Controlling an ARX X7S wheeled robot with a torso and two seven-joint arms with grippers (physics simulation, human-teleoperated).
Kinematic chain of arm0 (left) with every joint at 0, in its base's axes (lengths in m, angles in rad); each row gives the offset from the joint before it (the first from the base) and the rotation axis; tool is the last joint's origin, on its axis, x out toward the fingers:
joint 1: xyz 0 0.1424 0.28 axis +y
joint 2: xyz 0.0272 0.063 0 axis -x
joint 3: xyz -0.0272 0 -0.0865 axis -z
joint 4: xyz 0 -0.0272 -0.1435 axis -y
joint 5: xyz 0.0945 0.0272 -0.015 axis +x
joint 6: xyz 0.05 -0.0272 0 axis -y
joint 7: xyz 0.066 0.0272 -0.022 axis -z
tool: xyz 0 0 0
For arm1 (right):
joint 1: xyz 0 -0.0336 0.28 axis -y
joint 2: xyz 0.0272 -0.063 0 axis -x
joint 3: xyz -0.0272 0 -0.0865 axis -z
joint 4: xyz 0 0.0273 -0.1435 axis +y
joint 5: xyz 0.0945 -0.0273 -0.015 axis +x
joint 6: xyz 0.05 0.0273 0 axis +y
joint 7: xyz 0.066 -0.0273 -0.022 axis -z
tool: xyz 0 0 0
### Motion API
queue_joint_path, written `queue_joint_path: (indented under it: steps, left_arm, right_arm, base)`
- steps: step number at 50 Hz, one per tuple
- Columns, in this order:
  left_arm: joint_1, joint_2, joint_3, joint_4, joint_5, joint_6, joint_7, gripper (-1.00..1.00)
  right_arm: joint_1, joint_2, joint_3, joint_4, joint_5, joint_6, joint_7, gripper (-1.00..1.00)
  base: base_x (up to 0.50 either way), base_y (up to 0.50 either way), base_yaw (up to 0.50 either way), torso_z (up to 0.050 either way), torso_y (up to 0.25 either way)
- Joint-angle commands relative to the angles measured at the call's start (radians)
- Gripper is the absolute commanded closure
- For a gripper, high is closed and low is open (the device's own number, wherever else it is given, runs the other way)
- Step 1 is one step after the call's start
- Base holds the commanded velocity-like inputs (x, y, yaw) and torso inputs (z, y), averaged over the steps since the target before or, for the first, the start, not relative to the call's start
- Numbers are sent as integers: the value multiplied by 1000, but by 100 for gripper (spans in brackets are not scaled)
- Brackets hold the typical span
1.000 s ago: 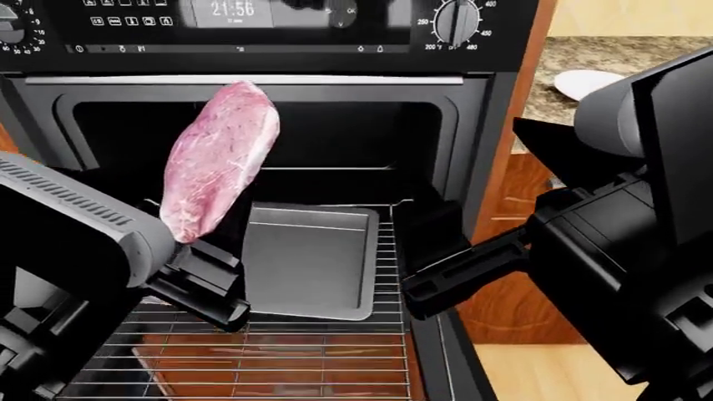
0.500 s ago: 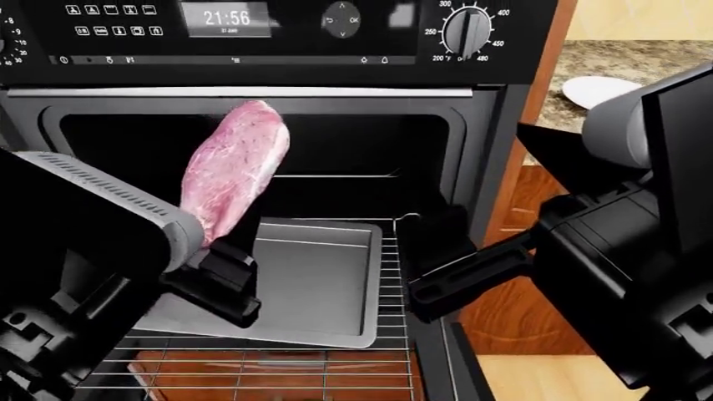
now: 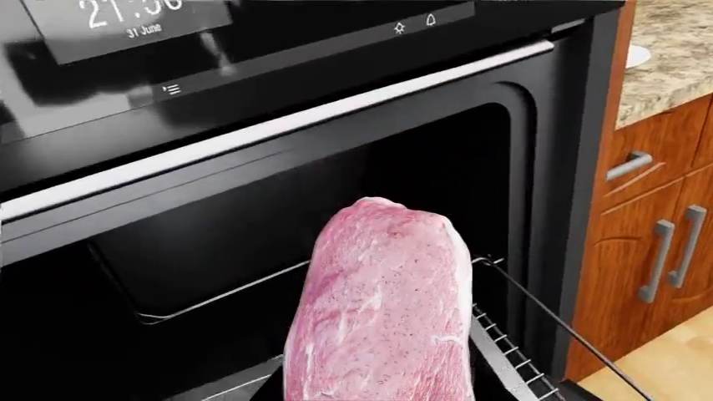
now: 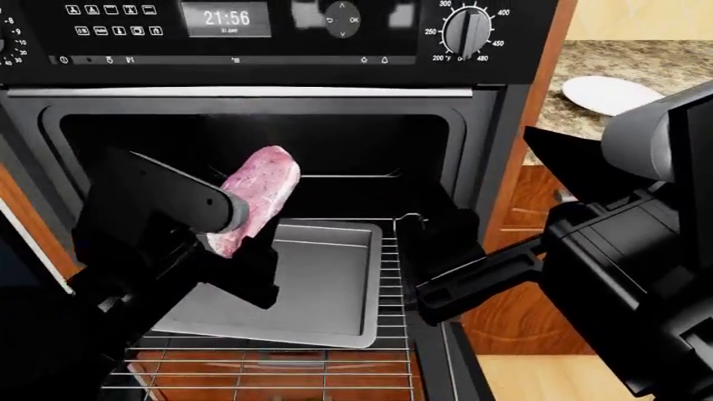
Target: Place the steak on the rack of the oven.
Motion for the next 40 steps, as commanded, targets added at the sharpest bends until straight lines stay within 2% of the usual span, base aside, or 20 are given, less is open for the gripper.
queue_joint_path:
  steps: [1, 3, 4, 40]
  left_arm:
    - [29, 54, 5, -99, -42, 11, 21, 100]
    - [39, 58, 0, -113, -85, 23, 72, 100]
    - [42, 67, 7, -129, -51, 17, 40, 100]
    - [130, 160, 55, -273, -40, -12, 40, 100]
  right_arm:
    - [-22, 5, 11, 0, -26, -3, -26, -100]
    - [-19, 3, 10, 3, -27, 0, -30, -100]
    - [-20, 3, 11, 0, -28, 1, -34, -100]
    - [-49, 23, 22, -9, -53, 0, -70, -100]
  base:
    - [0, 0, 0, 0, 0]
    - [0, 0, 0, 0, 0]
    - [0, 0, 0, 0, 0]
    - [0, 0, 0, 0, 0]
